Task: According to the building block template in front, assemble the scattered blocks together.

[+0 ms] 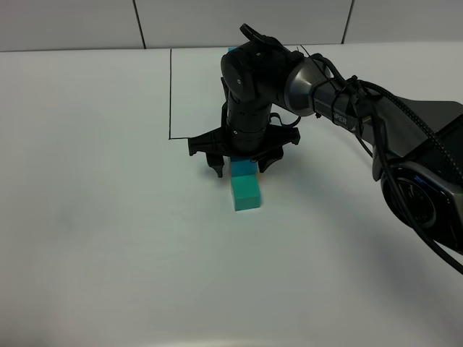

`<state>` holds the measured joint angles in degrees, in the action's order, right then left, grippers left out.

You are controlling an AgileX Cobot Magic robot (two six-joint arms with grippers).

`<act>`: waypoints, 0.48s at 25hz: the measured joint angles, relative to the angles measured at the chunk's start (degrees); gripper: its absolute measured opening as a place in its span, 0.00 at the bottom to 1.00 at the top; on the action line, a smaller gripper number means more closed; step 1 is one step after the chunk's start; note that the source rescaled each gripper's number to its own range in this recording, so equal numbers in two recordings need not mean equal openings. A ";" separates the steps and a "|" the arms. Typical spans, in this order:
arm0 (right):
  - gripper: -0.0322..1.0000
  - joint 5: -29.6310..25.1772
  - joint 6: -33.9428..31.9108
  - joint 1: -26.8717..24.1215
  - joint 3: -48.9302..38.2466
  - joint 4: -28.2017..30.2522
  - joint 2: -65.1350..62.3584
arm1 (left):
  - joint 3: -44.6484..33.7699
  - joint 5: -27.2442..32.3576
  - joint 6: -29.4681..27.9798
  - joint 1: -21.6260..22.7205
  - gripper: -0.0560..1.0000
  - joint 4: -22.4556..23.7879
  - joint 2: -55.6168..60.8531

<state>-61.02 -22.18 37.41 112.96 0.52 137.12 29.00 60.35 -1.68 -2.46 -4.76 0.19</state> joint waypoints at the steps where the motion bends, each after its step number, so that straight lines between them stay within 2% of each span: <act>1: 0.62 0.15 0.49 0.00 0.00 -0.12 0.00 | 0.00 0.00 0.00 0.00 0.99 0.00 0.00; 2: 0.77 0.17 1.09 0.00 0.00 -0.52 0.00 | 0.00 0.00 -0.06 0.00 0.99 0.00 0.00; 3: 0.87 0.17 1.92 0.00 0.00 -0.52 0.00 | 0.00 0.00 -0.06 0.00 0.99 0.00 0.00; 5: 0.96 0.06 3.74 0.00 0.00 -0.52 -0.17 | 0.00 0.00 -0.06 0.00 0.99 0.00 0.00; 7: 0.99 -0.57 5.49 0.00 0.00 -0.52 -0.82 | 0.00 0.00 -0.06 0.00 0.99 0.00 0.00; 12: 1.00 -3.43 8.14 -0.35 0.00 -0.52 -5.86 | 0.00 0.00 -0.06 0.00 0.99 0.00 0.00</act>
<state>-64.45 -14.04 37.06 112.96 0.00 131.26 29.00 60.35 -1.74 -2.46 -4.76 0.19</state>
